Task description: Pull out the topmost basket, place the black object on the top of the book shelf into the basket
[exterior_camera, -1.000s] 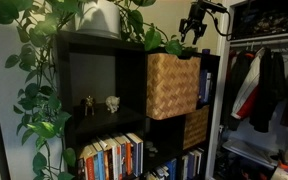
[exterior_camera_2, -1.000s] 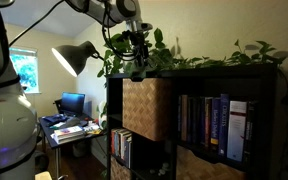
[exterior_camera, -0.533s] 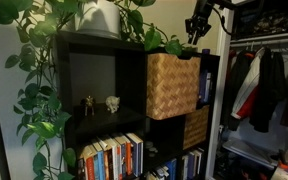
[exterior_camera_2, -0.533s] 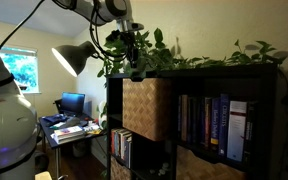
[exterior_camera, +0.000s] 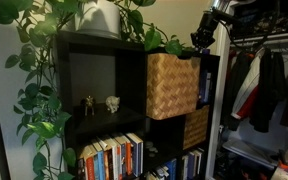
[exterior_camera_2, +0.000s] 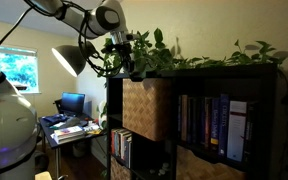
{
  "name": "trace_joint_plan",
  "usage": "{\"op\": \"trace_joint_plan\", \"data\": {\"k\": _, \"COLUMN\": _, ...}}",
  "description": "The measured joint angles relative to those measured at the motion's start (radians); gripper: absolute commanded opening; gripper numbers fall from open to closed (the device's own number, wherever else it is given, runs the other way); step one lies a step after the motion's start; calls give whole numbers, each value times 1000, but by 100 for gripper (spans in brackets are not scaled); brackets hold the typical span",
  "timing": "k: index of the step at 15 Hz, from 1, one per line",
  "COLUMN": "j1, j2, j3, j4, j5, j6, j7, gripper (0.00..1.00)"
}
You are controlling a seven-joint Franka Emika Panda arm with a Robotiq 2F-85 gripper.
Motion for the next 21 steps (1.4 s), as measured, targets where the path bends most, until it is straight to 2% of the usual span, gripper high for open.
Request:
{"op": "trace_joint_plan", "data": {"k": 3, "j1": -6, "j2": -4, "j3": -1, "j4": -81, "j5": 1, "j6": 128, "j7": 0, "gripper": 3}}
{"op": "trace_joint_plan", "data": {"k": 7, "j1": -19, "j2": 1, "j3": -3, "j4": -136, "j5": 2, "j6": 227, "j7": 0, "gripper": 3}}
{"op": "trace_joint_plan", "data": {"k": 21, "j1": -81, "j2": 87, "j3": 17, "j4": -178, "j5": -5, "j6": 518, "j7": -1, "gripper": 3}}
